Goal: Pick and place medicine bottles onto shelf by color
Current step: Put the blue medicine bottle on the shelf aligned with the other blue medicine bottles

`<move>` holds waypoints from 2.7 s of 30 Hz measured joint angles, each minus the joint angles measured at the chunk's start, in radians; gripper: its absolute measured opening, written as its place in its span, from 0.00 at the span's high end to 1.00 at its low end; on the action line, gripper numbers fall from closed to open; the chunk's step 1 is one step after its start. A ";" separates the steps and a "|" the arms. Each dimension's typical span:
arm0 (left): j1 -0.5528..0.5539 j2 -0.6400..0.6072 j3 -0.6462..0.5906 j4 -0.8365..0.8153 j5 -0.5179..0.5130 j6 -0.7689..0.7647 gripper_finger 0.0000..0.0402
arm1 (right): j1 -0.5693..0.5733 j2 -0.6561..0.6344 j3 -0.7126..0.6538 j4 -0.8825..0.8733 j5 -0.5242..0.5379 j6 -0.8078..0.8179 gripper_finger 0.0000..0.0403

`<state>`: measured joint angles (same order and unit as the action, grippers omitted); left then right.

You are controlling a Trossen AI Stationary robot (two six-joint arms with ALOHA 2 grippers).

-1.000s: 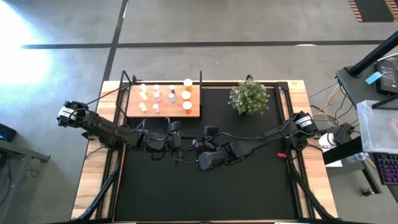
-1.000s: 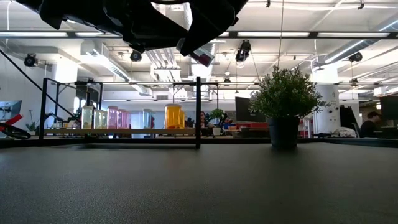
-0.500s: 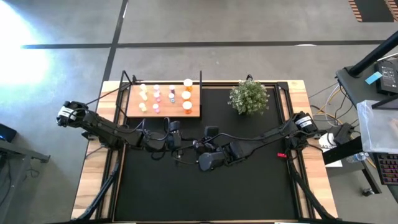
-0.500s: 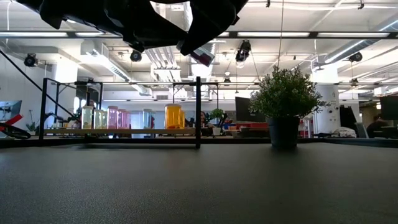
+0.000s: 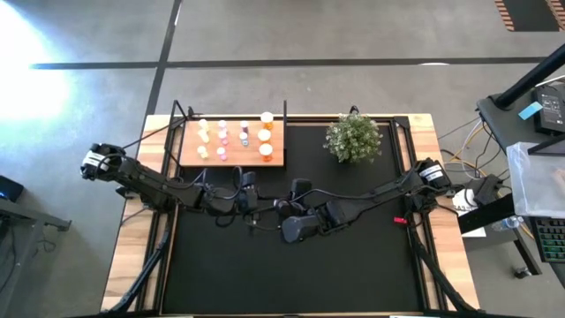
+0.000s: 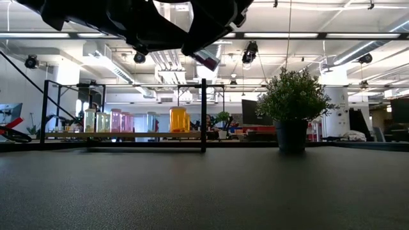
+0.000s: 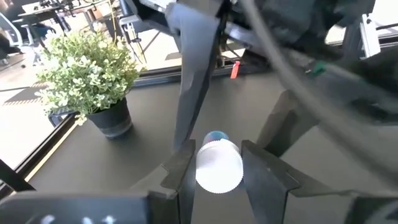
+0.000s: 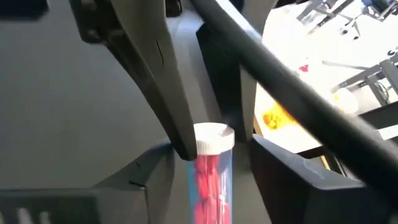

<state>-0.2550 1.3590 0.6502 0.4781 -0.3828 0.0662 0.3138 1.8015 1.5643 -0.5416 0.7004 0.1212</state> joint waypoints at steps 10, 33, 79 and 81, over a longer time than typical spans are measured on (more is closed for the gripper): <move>0.006 0.002 0.006 -0.073 -0.142 0.002 0.76 | -0.003 -0.094 0.003 -0.132 -0.196 0.175 0.46; 0.382 -0.020 0.412 -1.174 -0.019 -0.064 0.76 | -0.048 -0.587 -0.402 0.000 -0.158 -0.008 0.48; 0.641 0.004 0.432 -1.247 0.213 -0.061 0.76 | -0.092 -1.445 -1.552 0.942 -0.413 -0.174 0.51; 0.644 0.030 0.432 -1.243 0.229 -0.061 0.76 | -0.092 -1.445 -1.552 0.942 -0.412 -0.173 0.51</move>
<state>0.3889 1.3891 1.0821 -0.7648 -0.1541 0.0055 0.2218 0.3561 0.0124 0.4004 0.2880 -0.0521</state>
